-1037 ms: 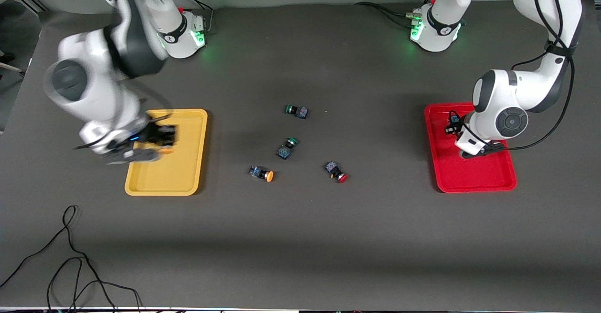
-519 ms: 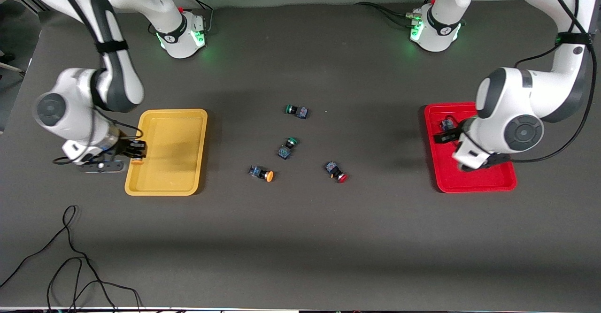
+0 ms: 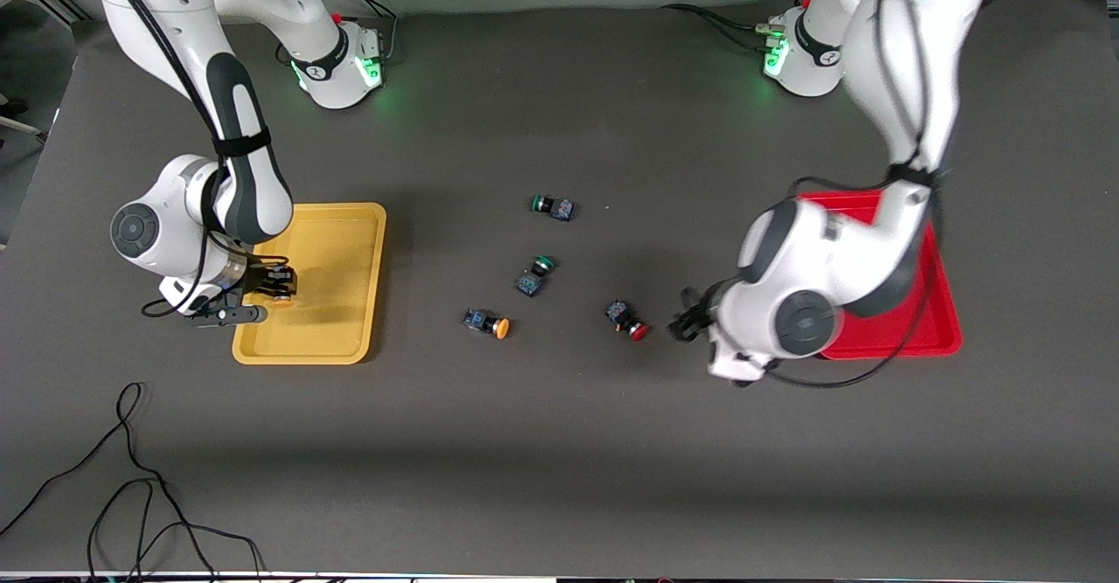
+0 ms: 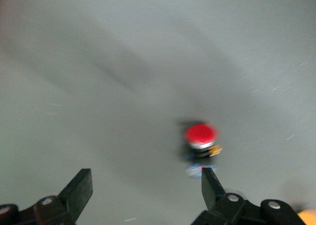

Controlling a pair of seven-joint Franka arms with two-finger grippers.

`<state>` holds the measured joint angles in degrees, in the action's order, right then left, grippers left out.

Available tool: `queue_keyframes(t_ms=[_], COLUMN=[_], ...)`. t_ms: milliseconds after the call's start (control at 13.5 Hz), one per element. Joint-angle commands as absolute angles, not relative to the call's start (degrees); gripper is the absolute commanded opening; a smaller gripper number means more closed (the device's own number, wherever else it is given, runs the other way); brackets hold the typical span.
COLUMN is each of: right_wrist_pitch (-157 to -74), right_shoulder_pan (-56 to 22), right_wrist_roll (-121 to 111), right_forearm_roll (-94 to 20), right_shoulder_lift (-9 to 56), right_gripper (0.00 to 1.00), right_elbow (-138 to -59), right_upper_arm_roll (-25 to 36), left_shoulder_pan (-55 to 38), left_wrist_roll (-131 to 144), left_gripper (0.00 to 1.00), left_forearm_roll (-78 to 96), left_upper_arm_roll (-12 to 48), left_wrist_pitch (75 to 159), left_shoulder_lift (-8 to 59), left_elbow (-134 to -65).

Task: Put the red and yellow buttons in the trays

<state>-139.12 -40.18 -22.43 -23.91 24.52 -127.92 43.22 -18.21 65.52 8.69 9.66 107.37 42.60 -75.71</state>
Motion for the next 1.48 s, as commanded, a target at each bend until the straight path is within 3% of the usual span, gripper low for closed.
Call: queue_keyframes(t_ms=[0,222,444,593,667,889,963,1111,1407], right_wrist_pitch=[-138.0,-127.5,-114.1,-108.2,-108.1,-108.9,-110.2,-116.0,-131.1], right_shoulder_pan=[-40.1,-40.9,-41.2,-43.1,-44.4,-47.5,-47.5,-47.5,-47.5], right_wrist_roll=[-23.8,-22.0,-13.8,-14.3,-14.5,-17.0,-17.1,-17.3,-17.3], right_forearm_roll=[-25.8,-24.4,-16.5,-15.6,-15.7,-16.4,-16.4,-16.4,-16.3], right_shoulder_lift=[24.7,24.0,24.0,24.5,24.5,24.8,25.0,26.0,32.2], right_gripper=[1.00,1.00,1.00,1.00,1.00,1.00,1.00,1.00,1.00], right_elbow=[-124.4,-117.3,-104.6,-98.4,-97.2,-95.4,-94.7,-94.7,-94.9], right_upper_arm_roll=[43.3,44.8,44.3,44.1,43.7,38.9,36.2,30.2,21.4], left_shoulder_pan=[-22.4,-23.6,-24.4,-24.6,-24.6,-24.6,-24.6,-23.9,-18.6], left_wrist_roll=[75.6,74.5,72.4,72.5,72.5,72.4,72.5,72.5,58.6], left_gripper=[0.97,0.95,0.91,0.72,0.61,0.06,0.00,0.00,0.00], left_forearm_roll=[9.5,9.0,8.0,8.0,8.3,7.9,7.9,7.2,4.6], left_upper_arm_roll=[9.1,9.1,9.1,9.1,9.1,9.1,9.1,9.0,8.7], left_wrist_pitch=[113.5,115.9,116.8,118.7,120.0,121.3,121.2,117.5,95.5], left_shoulder_lift=[48.3,51.4,52.5,52.6,52.6,52.6,52.4,50.1,39.9], left_elbow=[-71.5,-71.8,-72.9,-73.4,-73.8,-74.5,-74.7,-74.3,-73.9])
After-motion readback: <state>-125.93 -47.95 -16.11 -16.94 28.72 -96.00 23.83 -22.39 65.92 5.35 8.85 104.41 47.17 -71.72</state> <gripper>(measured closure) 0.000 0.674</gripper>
